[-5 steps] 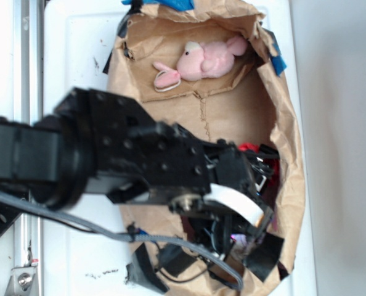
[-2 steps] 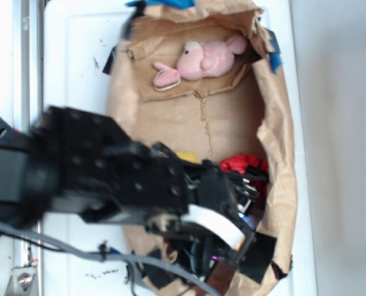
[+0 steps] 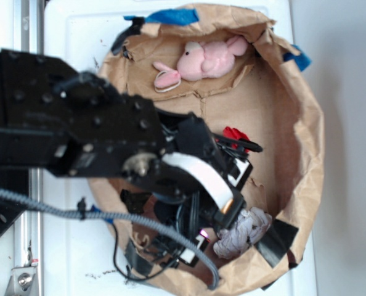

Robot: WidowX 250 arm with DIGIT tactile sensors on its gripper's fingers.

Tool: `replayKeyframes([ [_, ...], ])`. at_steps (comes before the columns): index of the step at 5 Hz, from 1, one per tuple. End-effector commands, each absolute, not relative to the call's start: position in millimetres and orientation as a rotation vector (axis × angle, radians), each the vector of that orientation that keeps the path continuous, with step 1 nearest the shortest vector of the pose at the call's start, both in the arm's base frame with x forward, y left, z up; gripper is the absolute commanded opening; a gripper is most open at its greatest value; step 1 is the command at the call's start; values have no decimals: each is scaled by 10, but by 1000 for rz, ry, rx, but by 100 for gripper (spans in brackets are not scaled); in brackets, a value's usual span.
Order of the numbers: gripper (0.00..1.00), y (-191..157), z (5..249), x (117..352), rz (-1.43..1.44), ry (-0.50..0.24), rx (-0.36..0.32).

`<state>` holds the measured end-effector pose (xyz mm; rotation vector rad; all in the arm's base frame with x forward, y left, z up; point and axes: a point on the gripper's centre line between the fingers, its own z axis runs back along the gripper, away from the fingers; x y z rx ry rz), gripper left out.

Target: Grab the white paper.

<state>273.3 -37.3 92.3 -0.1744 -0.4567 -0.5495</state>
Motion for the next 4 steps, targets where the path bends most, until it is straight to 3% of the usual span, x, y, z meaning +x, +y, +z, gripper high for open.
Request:
replayKeyframes([
  [1, 100, -609, 866, 2747, -584, -468, -170],
  [4, 100, -864, 619, 3063, -505, -433, -135],
])
